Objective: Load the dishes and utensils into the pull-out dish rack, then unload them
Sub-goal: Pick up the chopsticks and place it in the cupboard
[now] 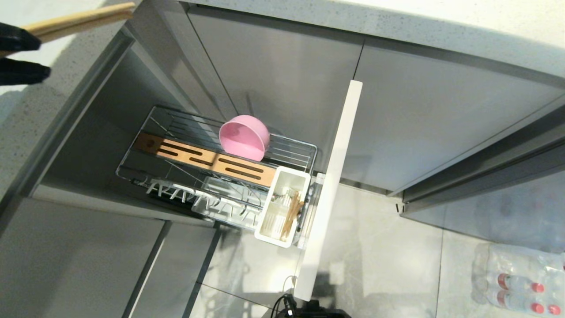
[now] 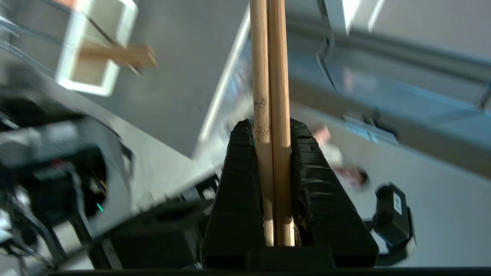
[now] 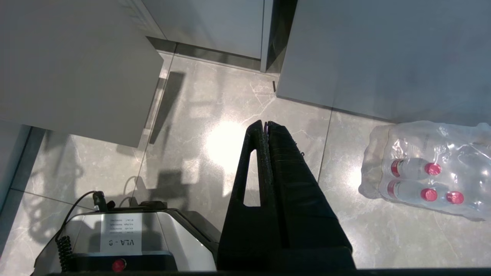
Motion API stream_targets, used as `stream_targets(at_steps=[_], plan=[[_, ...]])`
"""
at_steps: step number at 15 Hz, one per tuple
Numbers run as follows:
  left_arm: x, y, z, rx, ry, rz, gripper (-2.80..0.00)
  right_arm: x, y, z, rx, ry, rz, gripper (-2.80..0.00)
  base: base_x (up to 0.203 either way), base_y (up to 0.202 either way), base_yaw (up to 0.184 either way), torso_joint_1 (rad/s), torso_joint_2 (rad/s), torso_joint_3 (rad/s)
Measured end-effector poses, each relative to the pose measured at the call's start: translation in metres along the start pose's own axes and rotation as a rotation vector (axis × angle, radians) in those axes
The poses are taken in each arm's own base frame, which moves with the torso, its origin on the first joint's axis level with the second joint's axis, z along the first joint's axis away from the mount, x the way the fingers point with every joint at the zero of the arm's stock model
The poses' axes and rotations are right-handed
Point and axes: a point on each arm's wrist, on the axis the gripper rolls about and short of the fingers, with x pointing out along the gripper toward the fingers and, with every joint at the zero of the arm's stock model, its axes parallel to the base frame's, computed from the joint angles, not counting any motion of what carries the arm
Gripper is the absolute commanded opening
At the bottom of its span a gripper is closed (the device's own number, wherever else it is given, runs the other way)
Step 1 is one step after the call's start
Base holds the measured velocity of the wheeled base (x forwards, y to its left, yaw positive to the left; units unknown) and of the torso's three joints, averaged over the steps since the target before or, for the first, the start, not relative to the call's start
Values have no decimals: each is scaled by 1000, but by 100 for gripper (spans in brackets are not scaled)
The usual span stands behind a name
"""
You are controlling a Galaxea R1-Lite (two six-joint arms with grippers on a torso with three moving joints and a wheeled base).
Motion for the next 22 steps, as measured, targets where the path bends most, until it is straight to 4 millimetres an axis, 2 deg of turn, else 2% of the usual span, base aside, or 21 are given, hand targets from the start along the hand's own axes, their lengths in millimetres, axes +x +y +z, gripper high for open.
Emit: stream_targets(at_steps=[3, 8, 12, 17, 22], plan=[[34, 19, 12, -71, 138, -5, -280, 0, 0, 0, 0, 0, 0, -280, 0, 0, 0, 0, 0, 0], [72, 42, 19, -153, 223, 144, -280, 0, 0, 0, 0, 0, 0, -280, 0, 0, 0, 0, 0, 0], [97, 44, 12, -147, 315, 187, -280, 0, 0, 0, 0, 0, 0, -280, 0, 0, 0, 0, 0, 0], [118, 46, 0, -113, 372, 270, -280, 0, 0, 0, 0, 0, 0, -280, 0, 0, 0, 0, 0, 0], [148, 54, -12, -100, 460, 349, -280, 0, 0, 0, 0, 0, 0, -280, 0, 0, 0, 0, 0, 0]])
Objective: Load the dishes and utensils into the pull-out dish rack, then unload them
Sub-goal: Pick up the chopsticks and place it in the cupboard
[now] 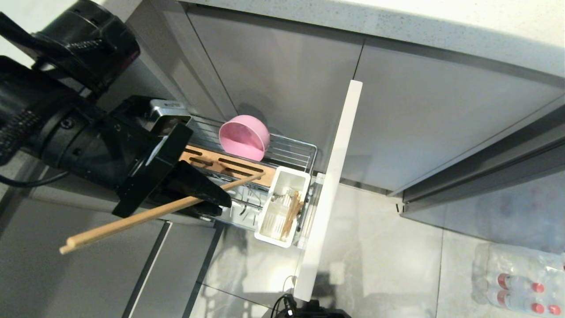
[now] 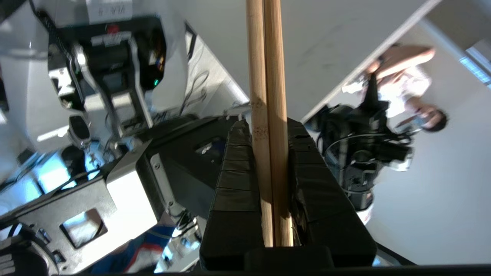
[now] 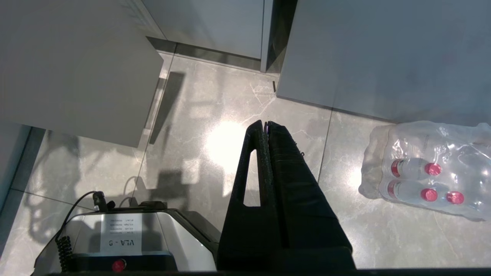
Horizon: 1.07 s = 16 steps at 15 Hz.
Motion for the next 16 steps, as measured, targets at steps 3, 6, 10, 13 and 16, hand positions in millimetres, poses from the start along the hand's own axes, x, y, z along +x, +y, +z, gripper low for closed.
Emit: stream_targets(at_steps=[3, 6, 10, 13, 16], plan=[[26, 0, 5, -3, 44, 82, -280, 0, 0, 0, 0, 0, 0, -280, 0, 0, 0, 0, 0, 0], [50, 5, 13, -17, 69, 171, -280, 0, 0, 0, 0, 0, 0, -280, 0, 0, 0, 0, 0, 0], [81, 11, 21, -40, 124, 230, -280, 0, 0, 0, 0, 0, 0, -280, 0, 0, 0, 0, 0, 0], [102, 14, 27, -57, 147, 247, -280, 0, 0, 0, 0, 0, 0, -280, 0, 0, 0, 0, 0, 0], [119, 17, 36, -59, 120, 273, -280, 0, 0, 0, 0, 0, 0, -280, 0, 0, 0, 0, 0, 0]])
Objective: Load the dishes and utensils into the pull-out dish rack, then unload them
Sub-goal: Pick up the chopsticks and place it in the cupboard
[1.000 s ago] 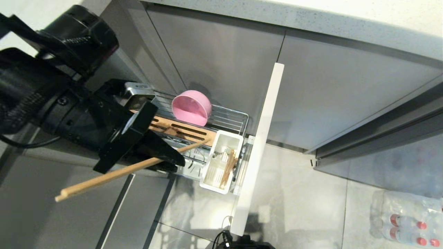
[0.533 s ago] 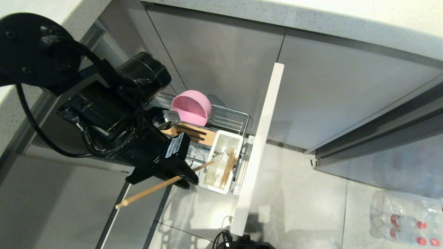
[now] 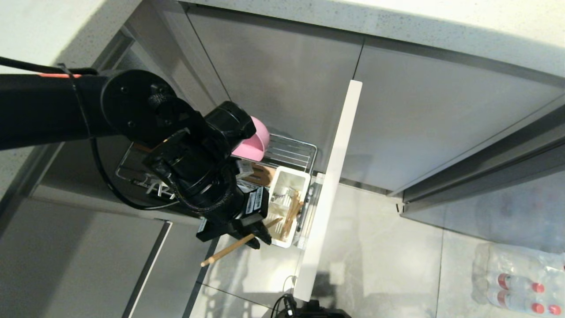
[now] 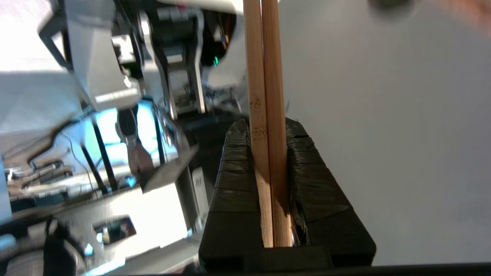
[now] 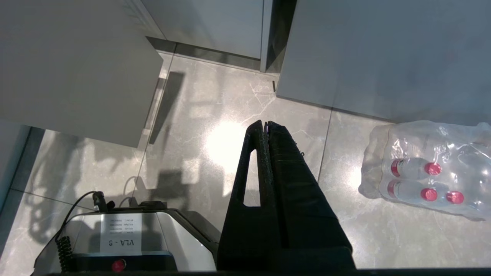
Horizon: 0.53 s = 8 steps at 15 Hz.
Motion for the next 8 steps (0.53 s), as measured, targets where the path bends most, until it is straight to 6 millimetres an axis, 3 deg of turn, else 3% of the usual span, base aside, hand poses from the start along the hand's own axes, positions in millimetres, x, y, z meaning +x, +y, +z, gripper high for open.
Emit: stream_targets(at_steps=[8], plan=[[37, -2, 24, -12, -52, 47, -280, 0, 0, 0, 0, 0, 0, -280, 0, 0, 0, 0, 0, 0]])
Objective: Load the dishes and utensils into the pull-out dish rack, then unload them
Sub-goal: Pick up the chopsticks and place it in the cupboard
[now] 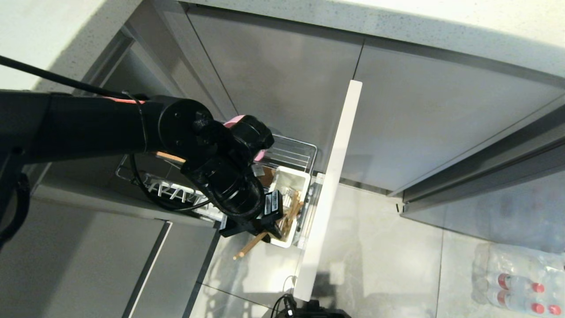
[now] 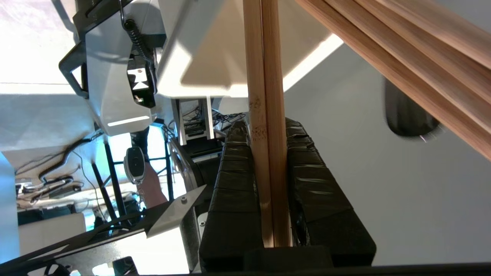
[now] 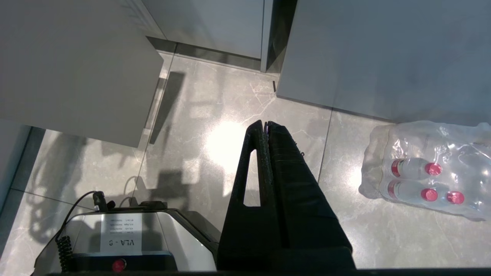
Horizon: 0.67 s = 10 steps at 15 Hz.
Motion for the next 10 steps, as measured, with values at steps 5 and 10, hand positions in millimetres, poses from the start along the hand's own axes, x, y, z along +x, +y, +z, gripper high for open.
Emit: stream_targets(at_steps=[5, 10], plan=[[13, 0, 5, -28, 7, 8, -280, 0, 0, 0, 0, 0, 0, -280, 0, 0, 0, 0, 0, 0], [18, 1, 7, -30, 17, 16, -280, 0, 0, 0, 0, 0, 0, -280, 0, 0, 0, 0, 0, 0]])
